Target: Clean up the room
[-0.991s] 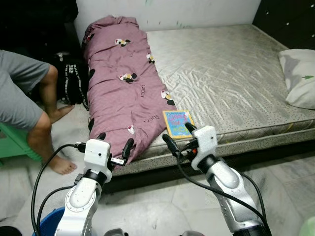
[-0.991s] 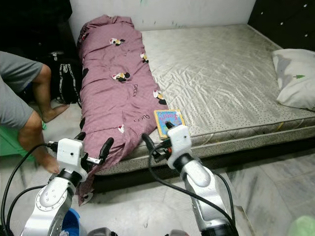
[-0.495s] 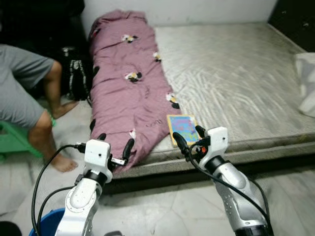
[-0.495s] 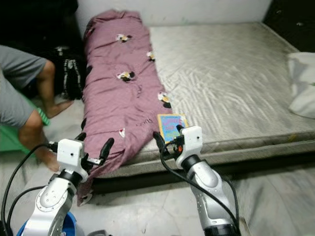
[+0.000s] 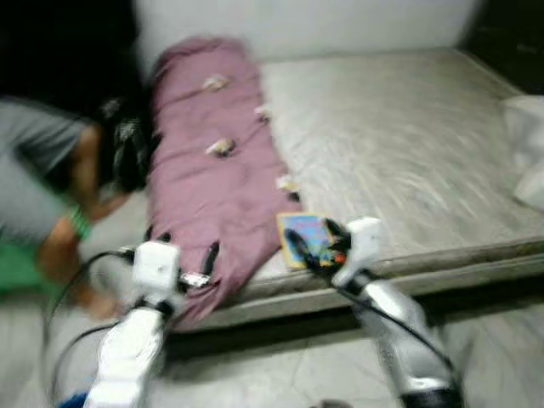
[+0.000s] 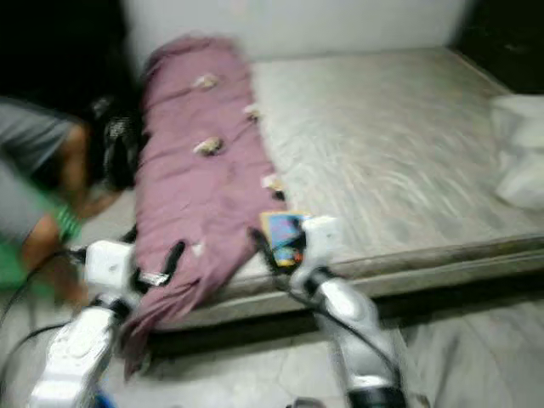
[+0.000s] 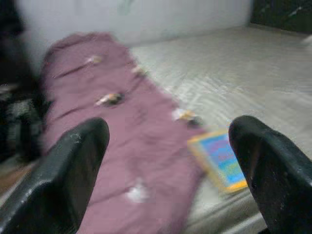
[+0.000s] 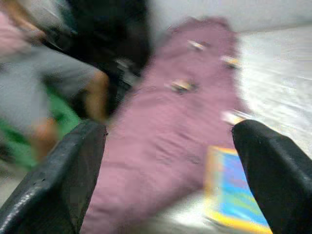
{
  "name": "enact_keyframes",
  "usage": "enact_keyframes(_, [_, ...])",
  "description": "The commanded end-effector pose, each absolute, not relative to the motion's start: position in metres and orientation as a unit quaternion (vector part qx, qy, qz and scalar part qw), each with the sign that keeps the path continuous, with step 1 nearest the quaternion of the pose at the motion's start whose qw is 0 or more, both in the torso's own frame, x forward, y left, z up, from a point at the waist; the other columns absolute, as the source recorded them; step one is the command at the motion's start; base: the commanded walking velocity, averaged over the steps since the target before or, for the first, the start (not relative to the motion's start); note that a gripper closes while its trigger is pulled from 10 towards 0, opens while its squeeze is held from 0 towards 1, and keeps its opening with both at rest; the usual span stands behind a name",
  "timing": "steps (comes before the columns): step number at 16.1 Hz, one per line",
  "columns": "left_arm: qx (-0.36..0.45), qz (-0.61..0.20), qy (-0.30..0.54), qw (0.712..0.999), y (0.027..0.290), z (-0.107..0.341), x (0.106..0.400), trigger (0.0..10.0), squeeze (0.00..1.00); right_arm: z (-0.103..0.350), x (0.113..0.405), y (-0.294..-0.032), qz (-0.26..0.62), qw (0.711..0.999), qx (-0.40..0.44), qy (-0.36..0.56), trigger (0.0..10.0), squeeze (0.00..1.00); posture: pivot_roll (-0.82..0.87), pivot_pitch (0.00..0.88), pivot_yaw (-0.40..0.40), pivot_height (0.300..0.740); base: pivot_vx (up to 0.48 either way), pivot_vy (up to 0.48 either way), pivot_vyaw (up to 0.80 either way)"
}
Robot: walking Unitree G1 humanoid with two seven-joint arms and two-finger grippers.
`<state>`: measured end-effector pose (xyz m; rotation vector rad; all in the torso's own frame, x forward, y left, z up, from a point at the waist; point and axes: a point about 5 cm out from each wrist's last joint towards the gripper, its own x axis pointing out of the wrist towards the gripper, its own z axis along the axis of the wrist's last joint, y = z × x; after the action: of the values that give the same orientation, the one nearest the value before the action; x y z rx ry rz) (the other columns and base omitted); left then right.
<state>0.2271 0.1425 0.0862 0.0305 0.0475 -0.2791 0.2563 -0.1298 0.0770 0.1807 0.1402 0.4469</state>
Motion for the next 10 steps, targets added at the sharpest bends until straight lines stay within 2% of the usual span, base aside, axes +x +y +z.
enact_keyframes(1, [0.023,-0.137,0.024,0.99,0.146,0.086,0.224,10.0,0.0,0.085,0.262,-0.129,0.213,0.972,0.081,0.049,10.0,0.0,-0.03,0.0,-0.007,0.74,0.341,0.0,0.0])
enact_keyframes(5, [0.023,-0.133,0.026,0.99,0.148,0.086,0.224,10.0,0.0,0.088,0.262,-0.133,0.193,0.977,0.078,0.039,10.0,0.0,-0.03,0.0,-0.008,0.74,0.317,0.0,0.0])
enact_keyframes(6, [0.028,-0.129,0.028,0.991,0.148,0.085,0.225,10.0,0.0,0.087,0.261,-0.133,0.193,0.977,0.077,0.039,10.0,0.0,-0.03,0.0,-0.008,0.74,0.0,0.0,0.0])
enact_keyframes(8, [0.068,-0.068,0.036,0.995,0.158,0.082,0.229,10.0,0.0,0.086,0.261,-0.133,0.191,0.978,0.074,0.038,10.0,0.0,-0.03,0.0,-0.004,0.74,0.0,0.0,0.0])
enact_keyframes(10, [0.066,-0.073,0.035,0.995,0.158,0.082,0.228,10.0,0.0,0.085,0.261,-0.132,0.186,0.979,0.074,0.039,10.0,0.0,-0.03,0.0,-0.004,0.74,0.0,0.0,0.0])
